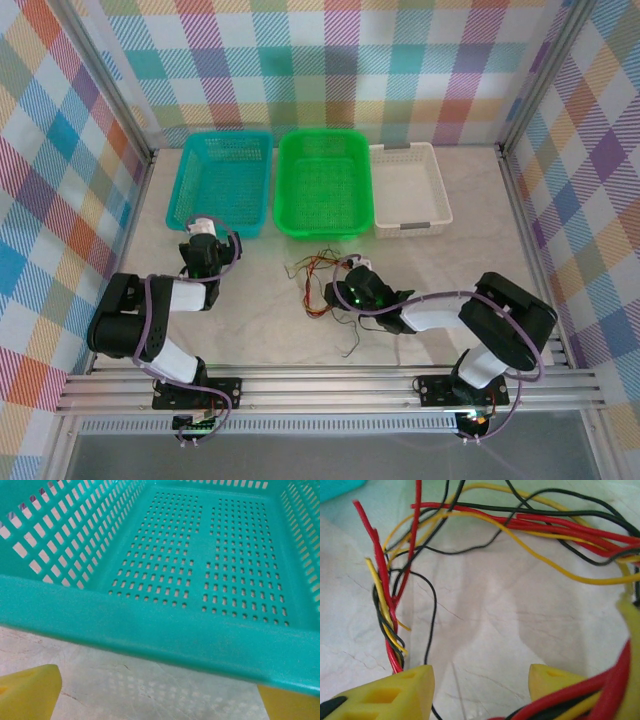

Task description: Untangle the cables

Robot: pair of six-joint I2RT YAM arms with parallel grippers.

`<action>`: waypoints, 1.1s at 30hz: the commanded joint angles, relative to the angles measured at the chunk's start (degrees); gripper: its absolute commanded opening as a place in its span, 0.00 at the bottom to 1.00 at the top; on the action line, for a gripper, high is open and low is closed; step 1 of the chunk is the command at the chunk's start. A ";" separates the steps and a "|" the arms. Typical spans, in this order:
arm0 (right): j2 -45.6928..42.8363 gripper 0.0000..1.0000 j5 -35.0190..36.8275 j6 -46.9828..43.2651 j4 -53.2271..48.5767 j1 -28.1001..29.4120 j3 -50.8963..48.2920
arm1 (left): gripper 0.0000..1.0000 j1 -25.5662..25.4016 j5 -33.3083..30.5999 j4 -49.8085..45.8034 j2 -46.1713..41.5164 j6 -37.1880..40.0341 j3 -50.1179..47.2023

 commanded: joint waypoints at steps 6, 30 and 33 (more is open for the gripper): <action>3.22 0.31 -0.02 0.32 6.80 0.47 2.77 | 1.00 0.04 -0.37 -10.87 -8.99 -0.82 2.90; -13.75 0.00 -7.43 -3.98 -1.86 0.99 4.49 | 1.00 0.38 16.85 -77.56 -34.42 -38.06 27.68; -16.78 0.00 -10.06 -4.69 -4.97 0.99 6.36 | 1.00 -0.11 22.60 -74.75 -38.72 -41.00 24.49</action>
